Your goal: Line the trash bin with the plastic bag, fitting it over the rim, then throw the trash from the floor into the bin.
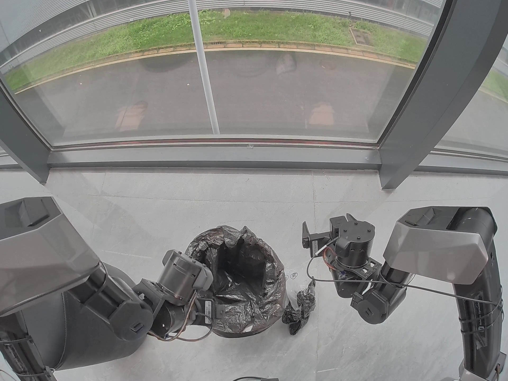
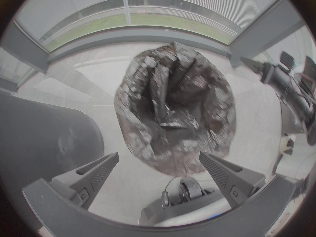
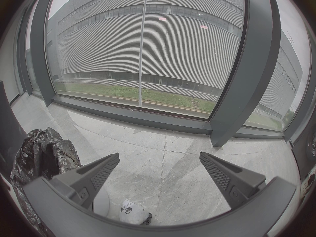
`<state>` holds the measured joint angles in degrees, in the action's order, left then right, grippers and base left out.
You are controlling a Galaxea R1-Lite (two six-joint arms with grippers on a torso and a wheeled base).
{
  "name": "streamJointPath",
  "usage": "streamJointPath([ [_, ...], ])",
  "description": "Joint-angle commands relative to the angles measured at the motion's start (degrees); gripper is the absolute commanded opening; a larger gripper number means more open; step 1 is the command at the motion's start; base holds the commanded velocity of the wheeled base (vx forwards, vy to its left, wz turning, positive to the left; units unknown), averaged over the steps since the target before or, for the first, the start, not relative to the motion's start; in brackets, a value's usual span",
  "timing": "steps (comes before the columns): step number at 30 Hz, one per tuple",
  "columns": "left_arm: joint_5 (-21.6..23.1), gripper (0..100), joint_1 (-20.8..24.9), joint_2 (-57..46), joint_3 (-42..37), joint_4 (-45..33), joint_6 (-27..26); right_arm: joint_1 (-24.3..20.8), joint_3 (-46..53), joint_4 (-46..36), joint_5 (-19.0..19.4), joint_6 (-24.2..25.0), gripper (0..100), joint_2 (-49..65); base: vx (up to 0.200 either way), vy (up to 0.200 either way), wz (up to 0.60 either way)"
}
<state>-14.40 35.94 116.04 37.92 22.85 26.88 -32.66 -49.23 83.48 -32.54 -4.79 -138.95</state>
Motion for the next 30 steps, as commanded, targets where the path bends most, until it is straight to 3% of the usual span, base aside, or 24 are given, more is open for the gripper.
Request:
streamJointPath([
  [1,-1.95,100,-3.51,4.28,4.17,0.18,0.45,0.05,0.01,0.01,0.02,-0.04,100,-0.18,0.0,0.0,0.0],
  [6,-4.85,100,-4.56,7.97,6.64,2.03,0.89,0.05,0.01,0.01,0.02,-0.04,100,-0.18,0.0,0.0,0.0],
  [30,-4.68,100,-3.68,12.1,1.54,3.96,0.37,-0.04,-0.08,0.01,0.02,-0.04,100,-0.8,0.0,0.0,0.0],
])
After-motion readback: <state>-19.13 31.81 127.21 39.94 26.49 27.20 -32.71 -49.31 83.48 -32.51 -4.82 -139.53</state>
